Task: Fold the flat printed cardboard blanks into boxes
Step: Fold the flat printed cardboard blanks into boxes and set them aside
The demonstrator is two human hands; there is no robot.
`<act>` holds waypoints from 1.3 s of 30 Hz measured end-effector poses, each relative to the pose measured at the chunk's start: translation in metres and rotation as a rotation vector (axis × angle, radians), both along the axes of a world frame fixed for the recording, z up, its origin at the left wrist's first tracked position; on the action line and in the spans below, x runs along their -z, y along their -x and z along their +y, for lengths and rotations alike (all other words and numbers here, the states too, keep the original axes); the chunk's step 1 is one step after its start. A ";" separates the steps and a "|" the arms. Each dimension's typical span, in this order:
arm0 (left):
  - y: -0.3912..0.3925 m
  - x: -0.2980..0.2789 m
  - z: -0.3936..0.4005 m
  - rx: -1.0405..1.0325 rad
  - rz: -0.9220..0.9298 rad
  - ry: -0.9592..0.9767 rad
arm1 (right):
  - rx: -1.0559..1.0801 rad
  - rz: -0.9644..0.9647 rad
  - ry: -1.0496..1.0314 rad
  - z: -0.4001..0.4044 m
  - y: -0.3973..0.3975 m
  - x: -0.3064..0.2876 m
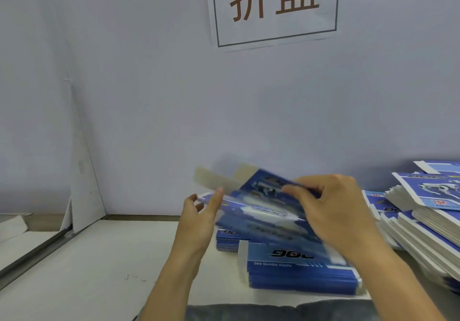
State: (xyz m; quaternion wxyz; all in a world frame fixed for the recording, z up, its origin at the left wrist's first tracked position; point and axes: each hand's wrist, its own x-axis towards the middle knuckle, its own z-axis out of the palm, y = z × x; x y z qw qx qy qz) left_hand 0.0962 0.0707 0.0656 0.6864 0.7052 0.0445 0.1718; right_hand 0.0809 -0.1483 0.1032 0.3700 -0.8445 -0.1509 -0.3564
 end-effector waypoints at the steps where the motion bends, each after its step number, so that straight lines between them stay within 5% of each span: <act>1: 0.000 0.004 0.002 -0.030 0.052 -0.050 | 0.026 -0.089 -0.049 -0.002 0.000 -0.002; 5: 0.001 0.012 0.009 -0.130 0.160 -0.272 | 0.091 -0.372 -0.277 -0.011 0.005 -0.015; 9: 0.006 -0.005 0.004 -0.091 -0.157 -0.098 | -0.098 -0.392 -0.543 -0.015 0.015 -0.026; 12: 0.015 -0.024 -0.004 0.031 -0.387 -0.043 | -0.198 -0.284 -0.650 -0.011 0.016 -0.026; 18: 0.028 -0.036 -0.022 -0.174 -0.646 -0.046 | -0.464 0.028 -0.700 0.010 0.011 -0.015; 33: 0.036 -0.040 -0.039 0.271 -0.450 -0.194 | -0.633 0.160 -0.682 0.033 0.006 0.001; 39: 0.044 -0.042 -0.029 0.503 -0.365 -0.193 | -0.592 0.030 -0.672 0.009 0.009 -0.007</act>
